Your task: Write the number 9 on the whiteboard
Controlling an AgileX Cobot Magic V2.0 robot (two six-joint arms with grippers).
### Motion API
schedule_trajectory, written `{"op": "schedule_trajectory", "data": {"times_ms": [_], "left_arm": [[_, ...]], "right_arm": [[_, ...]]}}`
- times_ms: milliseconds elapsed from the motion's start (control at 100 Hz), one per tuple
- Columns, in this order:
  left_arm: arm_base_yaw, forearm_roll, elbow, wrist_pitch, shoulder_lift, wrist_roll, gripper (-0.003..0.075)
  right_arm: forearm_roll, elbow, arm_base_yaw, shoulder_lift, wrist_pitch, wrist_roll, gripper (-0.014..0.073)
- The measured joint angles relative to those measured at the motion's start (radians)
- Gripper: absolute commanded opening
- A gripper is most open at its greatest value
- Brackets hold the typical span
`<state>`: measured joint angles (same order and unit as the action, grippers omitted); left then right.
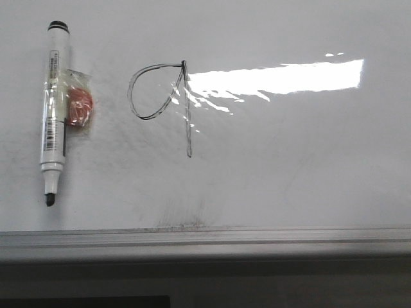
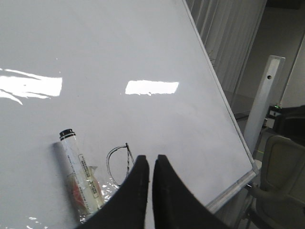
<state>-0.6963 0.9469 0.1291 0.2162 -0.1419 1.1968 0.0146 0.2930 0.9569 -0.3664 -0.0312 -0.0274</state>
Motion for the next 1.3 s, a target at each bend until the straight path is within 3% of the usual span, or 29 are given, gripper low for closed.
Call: {"op": "schedule_trajectory", "data": {"times_ms": [170,350,970,1100,1180,1300], "left_arm": [[0.000,0.024,-0.050,-0.011,0.137,0.000,-0.0020],[0.000,0.028,-0.055,-0.011,0.146,0.000,-0.0020],[0.000,0.030,-0.060,-0.009,0.146,0.000,-0.0020],[0.000,0.030,-0.060,-0.084,0.146,-0.011,-0.0020],[0.015,0.002,-0.060,-0.142,0.146,-0.099,-0.0020],[0.085,-0.222,-0.060,-0.196,0.146,-0.444,-0.0020]], "right_arm": [[0.000,-0.161,0.000,0.216,-0.004,0.000,-0.0063],[0.000,-0.238,0.000,0.363,-0.009,0.000,-0.0063],[-0.002,-0.261,0.000,0.376,-0.011,-0.001,-0.0063],[-0.002,-0.261,0.000,0.376,-0.011,-0.001,-0.0063],[-0.002,-0.261,0.000,0.376,-0.011,-0.001,-0.0063],[-0.002,-0.261,0.000,0.376,-0.011,-0.001,-0.0063]]}}
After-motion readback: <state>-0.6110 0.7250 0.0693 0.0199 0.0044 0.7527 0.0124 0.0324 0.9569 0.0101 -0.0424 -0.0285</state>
